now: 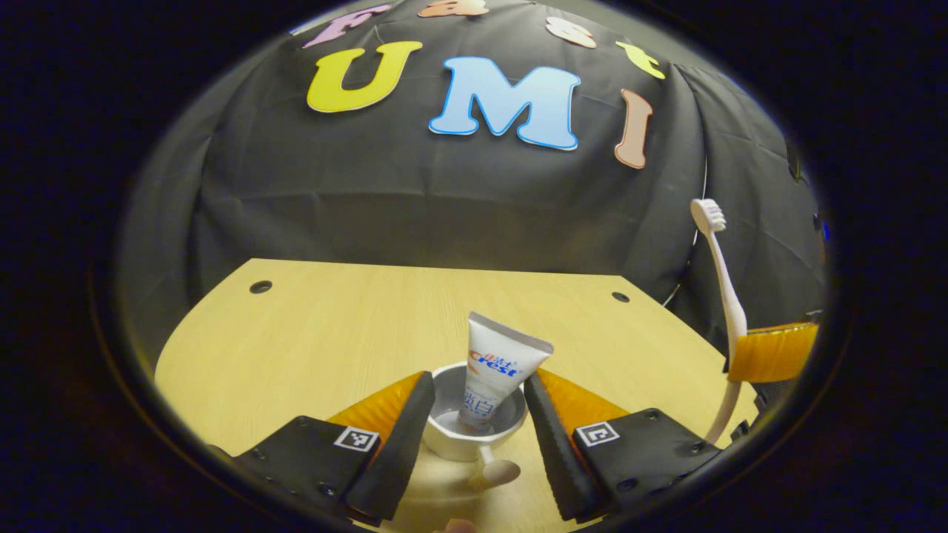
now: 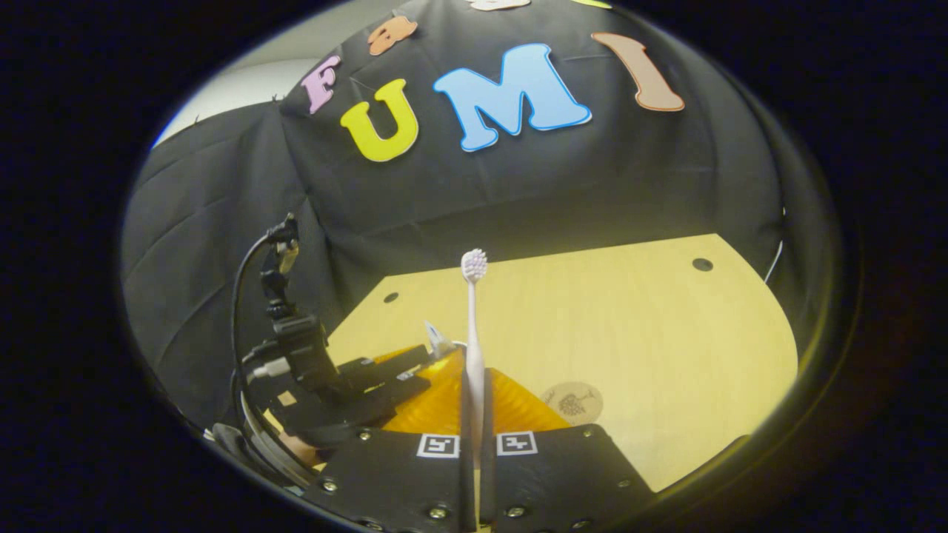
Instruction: Put the toothbrush and toothpaste on the desktop into the cup, then pick up the cup and place it on the coaster on the desktop.
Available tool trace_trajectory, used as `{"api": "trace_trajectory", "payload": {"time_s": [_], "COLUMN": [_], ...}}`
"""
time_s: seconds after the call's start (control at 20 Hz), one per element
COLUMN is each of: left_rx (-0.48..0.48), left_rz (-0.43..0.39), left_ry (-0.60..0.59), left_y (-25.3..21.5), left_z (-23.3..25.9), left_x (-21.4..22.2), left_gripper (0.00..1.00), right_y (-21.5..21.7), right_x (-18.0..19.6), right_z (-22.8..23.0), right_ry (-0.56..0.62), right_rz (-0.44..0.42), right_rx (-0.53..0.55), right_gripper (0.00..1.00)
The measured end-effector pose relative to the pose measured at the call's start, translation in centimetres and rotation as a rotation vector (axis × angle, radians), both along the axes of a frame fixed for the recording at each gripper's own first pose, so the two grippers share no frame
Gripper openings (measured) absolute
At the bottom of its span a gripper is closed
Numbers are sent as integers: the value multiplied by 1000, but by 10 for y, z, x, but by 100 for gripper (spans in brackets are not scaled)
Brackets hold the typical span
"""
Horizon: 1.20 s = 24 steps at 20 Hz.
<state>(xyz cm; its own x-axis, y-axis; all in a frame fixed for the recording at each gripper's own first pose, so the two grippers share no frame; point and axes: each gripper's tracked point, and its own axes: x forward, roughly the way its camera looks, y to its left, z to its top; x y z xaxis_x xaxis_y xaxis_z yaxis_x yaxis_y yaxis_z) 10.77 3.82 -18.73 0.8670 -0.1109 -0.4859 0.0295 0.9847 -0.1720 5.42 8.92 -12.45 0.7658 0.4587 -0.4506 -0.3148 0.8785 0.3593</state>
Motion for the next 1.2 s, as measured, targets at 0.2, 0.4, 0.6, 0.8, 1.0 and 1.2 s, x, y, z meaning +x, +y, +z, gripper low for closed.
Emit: {"api": "trace_trajectory", "payload": {"time_s": [0.2, 0.4, 0.6, 0.8, 1.0, 1.2], "left_rx": [11, 11, -11, -36, -50, -83], "left_rz": [-15, -12, 7, 3, -24, -34], "left_ry": [31, 59, 75, 102, 121, 142], "left_y": [4, 13, 25, 31, 28, 25], "left_z": [0, -1, 0, 0, -3, -8], "left_x": [-23, -41, -55, -70, -82, -87], "left_gripper": [84, 81, 83, 83, 83, 83], "right_y": [23, 54, 86, 109, 124, 130], "right_x": [17, 32, 50, 72, 88, 95], "right_z": [15, 26, 29, 26, 10, -8], "right_ry": [-65, -111, -148, -204, -249, -268], "right_rz": [46, 96, 137, 169, 192, 207], "right_rx": [17, 37, 51, 48, 10, -42], "right_gripper": [4, 4, 4, 4, 4, 4]}}
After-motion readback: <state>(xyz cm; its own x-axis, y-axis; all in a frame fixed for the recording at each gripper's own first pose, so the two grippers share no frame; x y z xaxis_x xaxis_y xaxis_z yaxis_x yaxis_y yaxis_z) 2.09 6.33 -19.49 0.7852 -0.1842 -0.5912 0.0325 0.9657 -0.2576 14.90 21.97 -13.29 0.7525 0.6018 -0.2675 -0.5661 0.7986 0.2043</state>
